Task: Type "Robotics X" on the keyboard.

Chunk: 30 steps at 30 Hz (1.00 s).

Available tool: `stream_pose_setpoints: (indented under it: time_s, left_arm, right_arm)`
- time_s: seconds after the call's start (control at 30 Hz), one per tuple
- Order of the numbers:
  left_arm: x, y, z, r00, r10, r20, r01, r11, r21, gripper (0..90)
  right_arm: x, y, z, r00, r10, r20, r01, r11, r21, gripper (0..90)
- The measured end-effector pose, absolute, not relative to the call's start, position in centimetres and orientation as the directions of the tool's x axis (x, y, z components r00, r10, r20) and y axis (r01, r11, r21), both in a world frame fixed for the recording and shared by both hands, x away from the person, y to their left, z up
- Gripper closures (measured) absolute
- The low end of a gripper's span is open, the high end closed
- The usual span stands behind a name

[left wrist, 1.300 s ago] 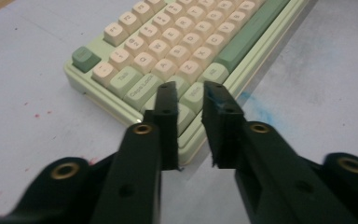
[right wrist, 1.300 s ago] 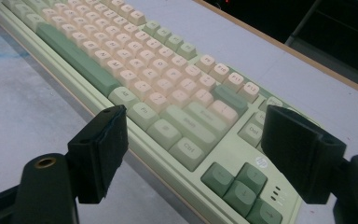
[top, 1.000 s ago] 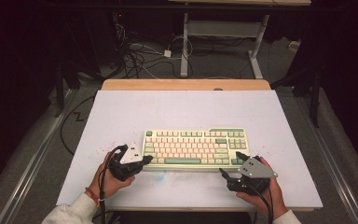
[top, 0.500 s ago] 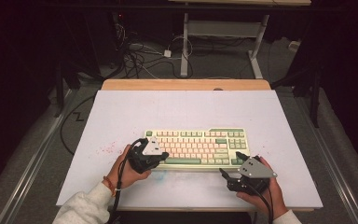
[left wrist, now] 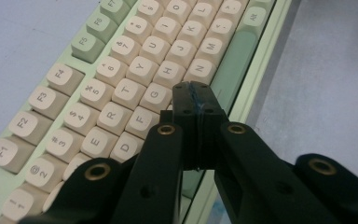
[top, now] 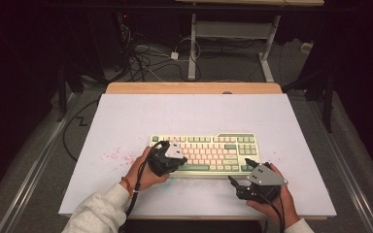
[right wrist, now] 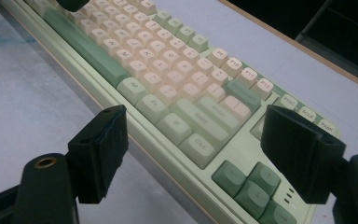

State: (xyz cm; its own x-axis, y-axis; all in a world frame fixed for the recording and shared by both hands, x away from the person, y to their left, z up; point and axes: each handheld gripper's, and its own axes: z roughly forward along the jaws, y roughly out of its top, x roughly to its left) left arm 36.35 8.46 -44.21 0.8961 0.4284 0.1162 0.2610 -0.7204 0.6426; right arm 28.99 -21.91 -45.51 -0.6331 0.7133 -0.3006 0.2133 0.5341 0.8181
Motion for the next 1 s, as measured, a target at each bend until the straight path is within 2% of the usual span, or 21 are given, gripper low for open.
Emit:
stream_pose_setpoints:
  time_s: [1.0]
  left_arm:
    - [37.6, 5.8, -45.1, 0.902, 0.403, 0.152, 0.243, -0.768, 0.592, 87.6]
  right_arm:
    - [29.1, -21.8, -45.8, -0.644, 0.7, -0.309, 0.222, 0.557, 0.8, 24.6]
